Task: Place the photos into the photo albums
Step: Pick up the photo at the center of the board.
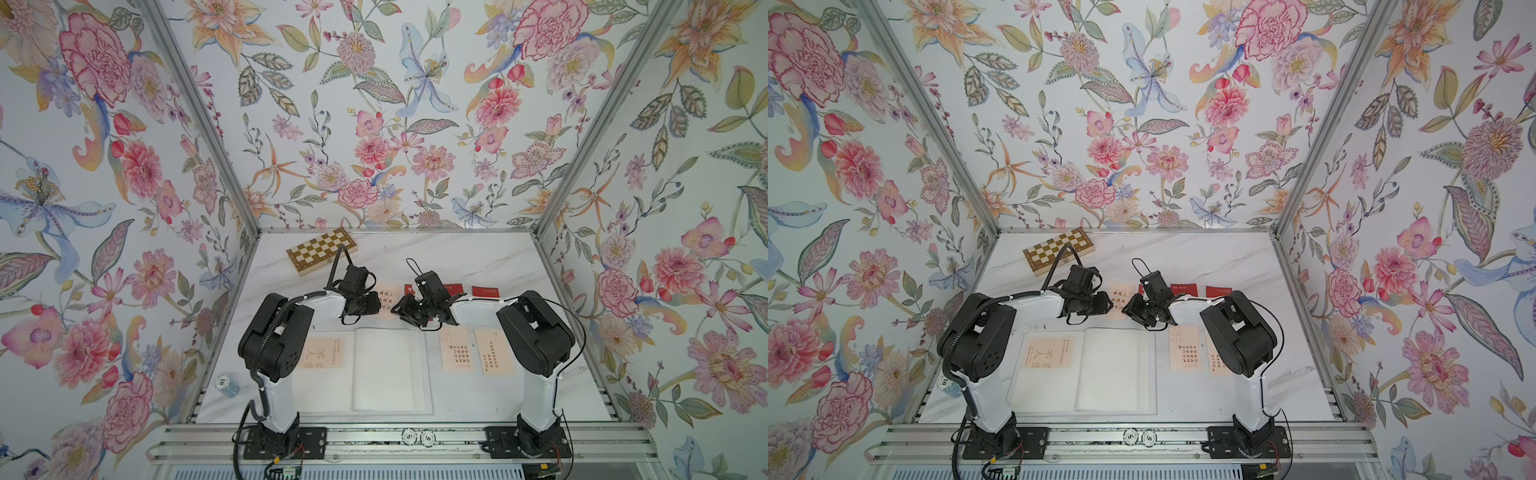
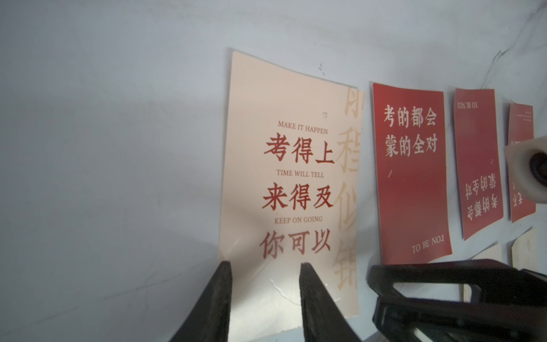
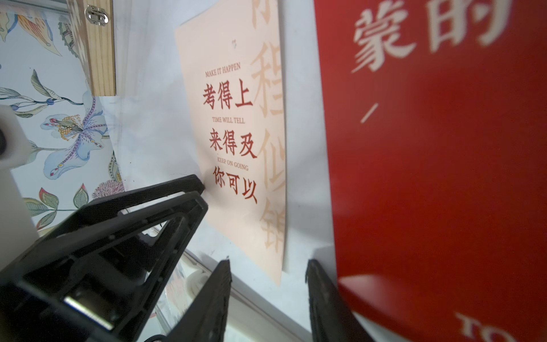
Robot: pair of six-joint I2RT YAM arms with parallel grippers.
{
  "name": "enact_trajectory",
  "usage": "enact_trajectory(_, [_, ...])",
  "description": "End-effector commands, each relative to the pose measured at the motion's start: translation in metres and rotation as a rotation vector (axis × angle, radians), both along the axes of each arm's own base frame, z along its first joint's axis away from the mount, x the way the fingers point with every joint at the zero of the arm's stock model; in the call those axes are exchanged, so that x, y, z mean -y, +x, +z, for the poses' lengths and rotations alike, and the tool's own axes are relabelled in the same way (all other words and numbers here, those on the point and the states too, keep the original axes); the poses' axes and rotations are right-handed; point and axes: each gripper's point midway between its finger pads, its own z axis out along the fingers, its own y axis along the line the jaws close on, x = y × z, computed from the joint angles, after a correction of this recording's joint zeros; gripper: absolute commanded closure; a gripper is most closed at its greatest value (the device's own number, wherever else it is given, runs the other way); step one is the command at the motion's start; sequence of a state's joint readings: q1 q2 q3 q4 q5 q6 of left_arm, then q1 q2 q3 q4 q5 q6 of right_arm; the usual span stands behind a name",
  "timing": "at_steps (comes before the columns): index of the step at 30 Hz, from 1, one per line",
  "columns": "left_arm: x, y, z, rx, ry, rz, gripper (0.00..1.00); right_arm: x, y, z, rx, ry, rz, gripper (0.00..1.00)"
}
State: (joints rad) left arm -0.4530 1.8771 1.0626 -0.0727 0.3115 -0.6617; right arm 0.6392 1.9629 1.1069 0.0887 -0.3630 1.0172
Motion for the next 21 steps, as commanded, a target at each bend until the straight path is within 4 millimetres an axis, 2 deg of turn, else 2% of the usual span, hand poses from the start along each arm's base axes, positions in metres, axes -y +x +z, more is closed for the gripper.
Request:
enact_trajectory(1, [-0.001, -0.013, 0.003, -0.038, 0.012, -0.022, 0.63, -0.003, 0.001, -0.002, -0.016, -0.011, 0.008, 0.56])
enact_trajectory(21, [-0.002, -0.020, -0.012, -0.076, 0.010, -0.016, 0.63, -0.015, 0.000, -0.014, -0.055, 0.051, 0.022, 0.58])
